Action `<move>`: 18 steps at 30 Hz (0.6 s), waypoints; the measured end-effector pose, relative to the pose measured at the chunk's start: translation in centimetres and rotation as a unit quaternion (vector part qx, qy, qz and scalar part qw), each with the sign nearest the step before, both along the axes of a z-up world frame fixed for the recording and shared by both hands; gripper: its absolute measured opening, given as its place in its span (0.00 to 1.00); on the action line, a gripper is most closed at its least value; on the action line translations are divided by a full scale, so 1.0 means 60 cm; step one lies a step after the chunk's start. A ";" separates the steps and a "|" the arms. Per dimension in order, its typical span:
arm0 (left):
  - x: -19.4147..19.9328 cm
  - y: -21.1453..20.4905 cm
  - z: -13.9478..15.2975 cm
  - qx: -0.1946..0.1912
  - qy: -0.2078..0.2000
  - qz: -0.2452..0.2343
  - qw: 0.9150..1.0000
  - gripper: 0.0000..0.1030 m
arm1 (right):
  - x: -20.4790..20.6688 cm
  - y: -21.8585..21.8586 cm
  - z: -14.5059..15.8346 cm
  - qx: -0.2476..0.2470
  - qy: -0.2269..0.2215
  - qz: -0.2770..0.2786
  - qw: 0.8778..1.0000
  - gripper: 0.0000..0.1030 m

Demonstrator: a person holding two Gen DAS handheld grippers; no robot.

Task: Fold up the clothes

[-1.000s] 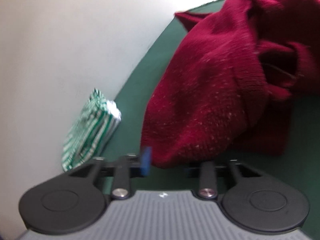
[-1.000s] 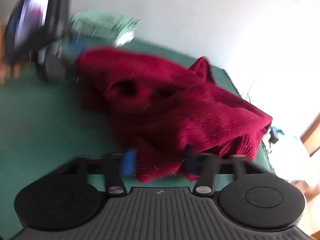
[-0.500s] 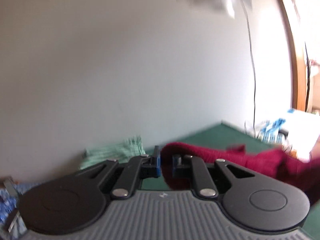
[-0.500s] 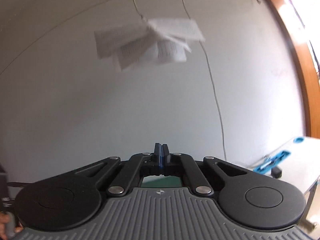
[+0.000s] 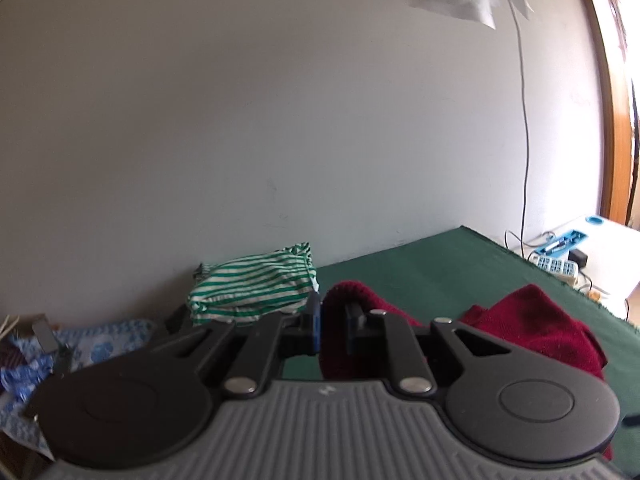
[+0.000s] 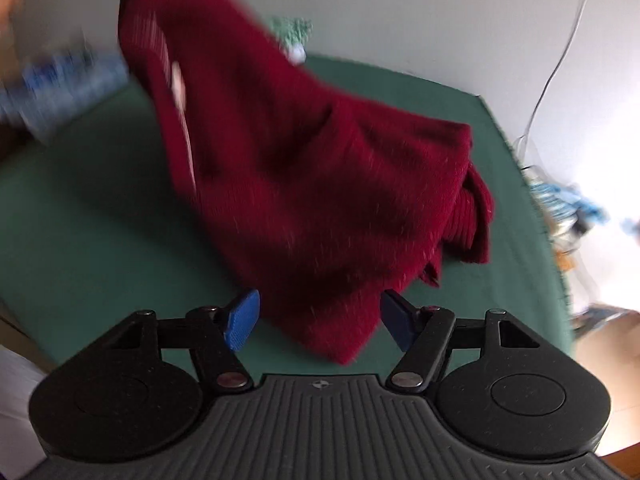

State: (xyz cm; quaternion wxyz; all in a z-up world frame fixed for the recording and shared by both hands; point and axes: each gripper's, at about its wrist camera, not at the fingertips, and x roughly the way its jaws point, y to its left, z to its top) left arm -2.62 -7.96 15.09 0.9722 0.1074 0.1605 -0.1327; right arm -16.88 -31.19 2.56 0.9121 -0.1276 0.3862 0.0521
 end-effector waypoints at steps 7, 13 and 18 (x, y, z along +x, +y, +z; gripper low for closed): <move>-0.008 0.001 -0.008 0.000 0.006 0.025 1.000 0.15 | 0.027 -0.018 -0.044 0.020 0.002 -0.072 0.997 0.70; -0.006 0.027 0.027 -0.039 -0.004 0.025 0.999 0.15 | 0.042 -0.072 0.009 0.186 -0.076 -0.136 0.970 0.15; -0.034 0.066 0.117 -0.084 -0.062 0.024 0.994 0.15 | -0.007 -0.110 0.197 0.252 -0.264 -0.118 0.923 0.15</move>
